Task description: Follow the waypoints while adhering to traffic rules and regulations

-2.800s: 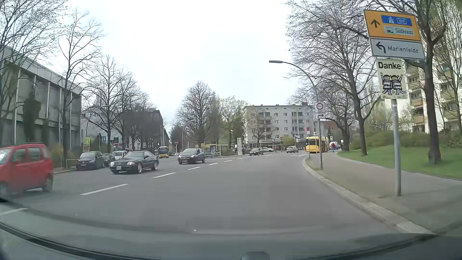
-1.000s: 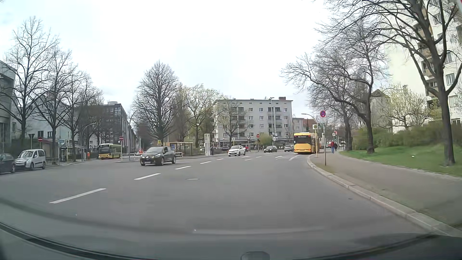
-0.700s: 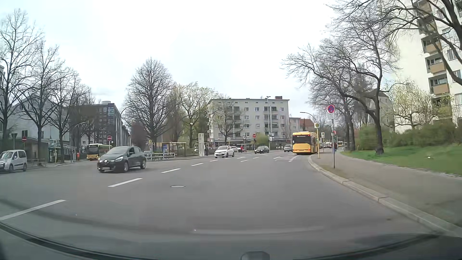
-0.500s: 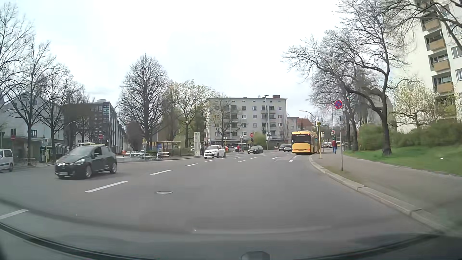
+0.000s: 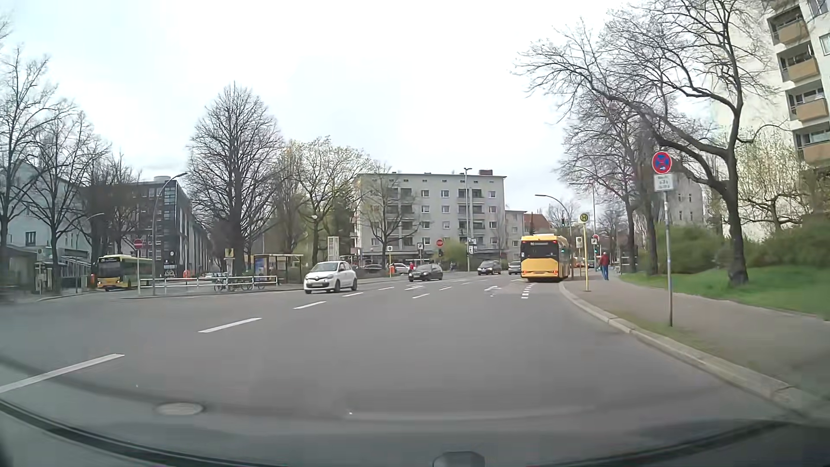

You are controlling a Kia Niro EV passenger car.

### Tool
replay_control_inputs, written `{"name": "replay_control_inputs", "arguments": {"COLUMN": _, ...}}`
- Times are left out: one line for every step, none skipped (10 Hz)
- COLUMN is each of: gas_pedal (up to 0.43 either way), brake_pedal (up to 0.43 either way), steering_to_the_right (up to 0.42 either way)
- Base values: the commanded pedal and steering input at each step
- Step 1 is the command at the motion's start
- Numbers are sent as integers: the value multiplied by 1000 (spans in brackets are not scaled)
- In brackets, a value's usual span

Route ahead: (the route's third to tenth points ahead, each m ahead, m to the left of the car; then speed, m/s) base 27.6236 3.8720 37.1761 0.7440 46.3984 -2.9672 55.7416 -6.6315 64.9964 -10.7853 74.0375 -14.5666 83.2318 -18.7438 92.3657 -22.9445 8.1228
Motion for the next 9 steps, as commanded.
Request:
{"name": "replay_control_inputs", "arguments": {"gas_pedal": 79, "brake_pedal": 0, "steering_to_the_right": 26}}
{"name": "replay_control_inputs", "arguments": {"gas_pedal": 79, "brake_pedal": 0, "steering_to_the_right": 26}}
{"name": "replay_control_inputs", "arguments": {"gas_pedal": 79, "brake_pedal": 0, "steering_to_the_right": 26}}
{"name": "replay_control_inputs", "arguments": {"gas_pedal": 79, "brake_pedal": 0, "steering_to_the_right": 26}}
{"name": "replay_control_inputs", "arguments": {"gas_pedal": 67, "brake_pedal": 0, "steering_to_the_right": 26}}
{"name": "replay_control_inputs", "arguments": {"gas_pedal": 47, "brake_pedal": 0, "steering_to_the_right": 26}}
{"name": "replay_control_inputs", "arguments": {"gas_pedal": 47, "brake_pedal": 0, "steering_to_the_right": 26}}
{"name": "replay_control_inputs", "arguments": {"gas_pedal": 39, "brake_pedal": 0, "steering_to_the_right": 26}}
{"name": "replay_control_inputs", "arguments": {"gas_pedal": 39, "brake_pedal": 0, "steering_to_the_right": 26}}
